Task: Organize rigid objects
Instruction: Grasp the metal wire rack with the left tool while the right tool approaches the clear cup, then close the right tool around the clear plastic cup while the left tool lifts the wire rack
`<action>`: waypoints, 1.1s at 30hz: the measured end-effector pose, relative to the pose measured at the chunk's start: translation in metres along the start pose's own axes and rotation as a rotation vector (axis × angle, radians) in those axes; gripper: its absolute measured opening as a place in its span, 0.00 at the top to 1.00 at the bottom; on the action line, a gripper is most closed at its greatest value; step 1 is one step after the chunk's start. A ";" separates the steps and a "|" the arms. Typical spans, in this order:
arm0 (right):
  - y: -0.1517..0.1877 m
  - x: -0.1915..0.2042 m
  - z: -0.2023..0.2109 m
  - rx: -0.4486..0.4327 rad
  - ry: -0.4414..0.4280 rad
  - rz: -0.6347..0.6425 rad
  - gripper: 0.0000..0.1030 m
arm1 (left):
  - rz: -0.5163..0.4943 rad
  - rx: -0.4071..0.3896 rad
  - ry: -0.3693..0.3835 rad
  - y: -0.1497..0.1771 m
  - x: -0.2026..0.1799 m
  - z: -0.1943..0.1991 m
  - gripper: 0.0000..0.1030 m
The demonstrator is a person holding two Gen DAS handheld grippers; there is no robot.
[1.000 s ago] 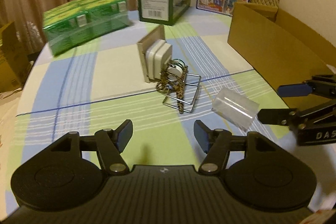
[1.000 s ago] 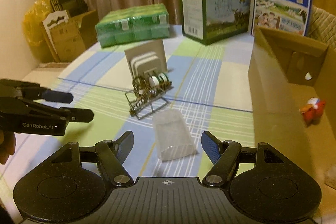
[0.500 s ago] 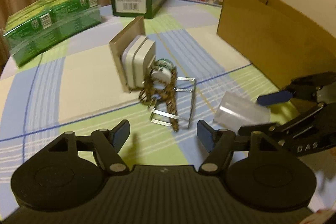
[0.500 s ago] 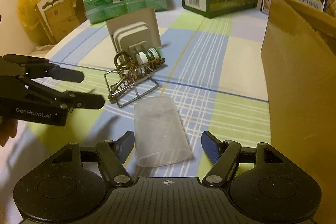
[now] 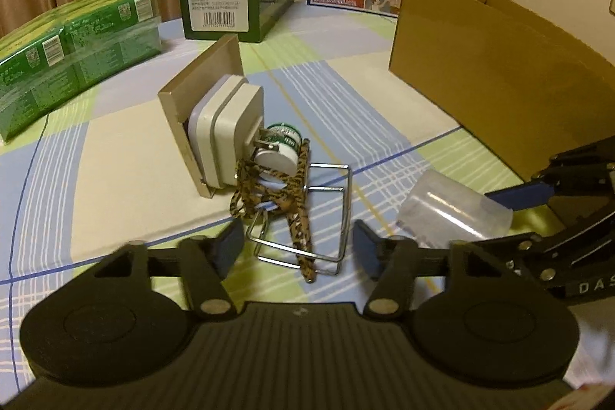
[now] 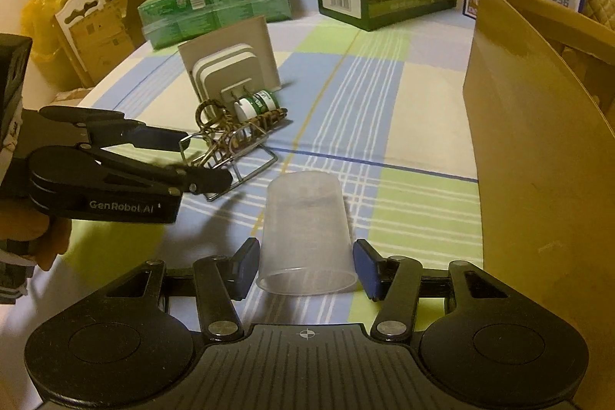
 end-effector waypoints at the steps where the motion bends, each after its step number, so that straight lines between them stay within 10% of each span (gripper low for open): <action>1: 0.000 0.000 0.001 -0.001 -0.001 -0.004 0.51 | 0.004 0.004 0.005 0.000 -0.001 0.000 0.51; 21: 0.059 0.036 0.032 0.012 -0.025 -0.013 0.51 | 0.094 0.075 -0.022 0.109 -0.029 0.076 0.51; 33: 0.071 0.037 0.027 0.014 -0.026 -0.034 0.45 | 0.070 0.029 -0.046 0.112 -0.034 0.080 0.38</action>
Point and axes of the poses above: each gripper's, at about its wrist camera, not at the fingertips, and z roughly against the way its jaws point, x to its left, y to its underside, the point moved 8 cm from there along -z, roughly the way its jaws point, and after that the axes turned 14 degrees about x, right-handed, at the moved point
